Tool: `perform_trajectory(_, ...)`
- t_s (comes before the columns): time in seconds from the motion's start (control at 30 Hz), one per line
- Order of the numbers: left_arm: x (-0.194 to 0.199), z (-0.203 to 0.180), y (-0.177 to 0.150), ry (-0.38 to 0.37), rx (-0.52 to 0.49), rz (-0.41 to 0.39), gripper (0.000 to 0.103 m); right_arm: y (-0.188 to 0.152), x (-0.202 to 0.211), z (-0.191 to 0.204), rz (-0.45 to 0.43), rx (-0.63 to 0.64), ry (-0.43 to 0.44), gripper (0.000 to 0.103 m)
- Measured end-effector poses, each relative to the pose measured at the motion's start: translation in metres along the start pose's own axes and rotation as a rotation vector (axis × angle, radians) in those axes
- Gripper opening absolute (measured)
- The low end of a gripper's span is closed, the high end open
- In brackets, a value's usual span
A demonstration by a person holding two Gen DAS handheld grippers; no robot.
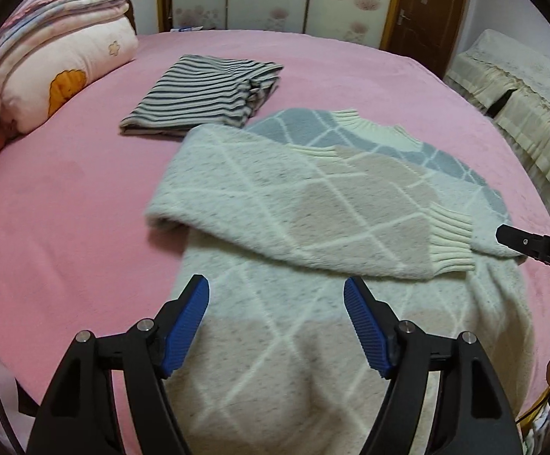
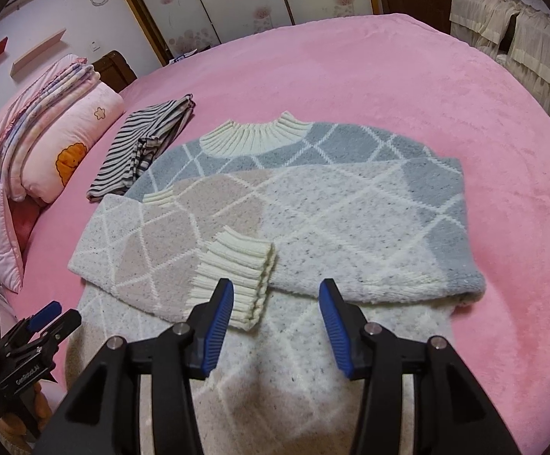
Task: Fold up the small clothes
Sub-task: 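Press the folded sleeve side flat with the open left tool, then grasp the sweater side edge with the right tool and fold it over the body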
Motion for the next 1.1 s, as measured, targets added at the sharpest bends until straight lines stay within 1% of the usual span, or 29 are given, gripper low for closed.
perform_trajectory(0.1, -0.003, 0.011, 0.001, 0.02, 0.013, 0.005, 0.073, 0.0, -0.008, 0.003, 0.012, 0.017, -0.01, 0.047)
perform_trajectory(0.5, -0.021, 0.047, -0.003, 0.053, 0.095, 0.035, 0.073, 0.006, -0.036, 0.001, 0.053, 0.045, -0.022, 0.047)
perform_trajectory(0.63, -0.027, 0.054, -0.006, 0.065, 0.11, 0.058, 0.073, 0.014, -0.049, 0.002, 0.069, 0.039, -0.006, 0.047)
perform_trajectory(0.73, -0.026, 0.056, -0.006, 0.063, 0.113, 0.057, 0.073, 0.02, -0.058, 0.006, 0.076, 0.048, 0.01, 0.047)
perform_trajectory(0.9, -0.026, 0.057, -0.007, 0.068, 0.107, 0.061, 0.073, 0.018, -0.074, 0.021, 0.103, 0.104, 0.05, 0.047)
perform_trajectory(0.93, -0.026, 0.058, -0.007, 0.069, 0.107, 0.062, 0.073, 0.017, -0.075, 0.026, 0.102, 0.128, 0.059, 0.045)
perform_trajectory(0.97, -0.026, 0.058, -0.007, 0.071, 0.107, 0.063, 0.073, 0.017, -0.073, 0.032, 0.096, 0.154, 0.063, 0.033)
perform_trajectory(1.0, -0.026, 0.059, -0.007, 0.074, 0.107, 0.064, 0.073, 0.016, -0.072, 0.036, 0.097, 0.172, 0.072, 0.009)
perform_trajectory(1.03, -0.026, 0.061, -0.007, 0.078, 0.108, 0.064, 0.073, 0.015, -0.071, 0.042, 0.104, 0.192, 0.086, 0.009)
perform_trajectory(1.1, -0.027, 0.065, -0.007, 0.086, 0.114, 0.064, 0.073, 0.018, -0.061, 0.05, 0.074, 0.232, 0.066, 0.008)
Point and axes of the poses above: each gripper's, at about its wrist camera, not at the fingertips, and x roughly against the way its jaws point, z to its left, y to its top, the point moved 7 cm from there along -x, roughly the way its jaws point
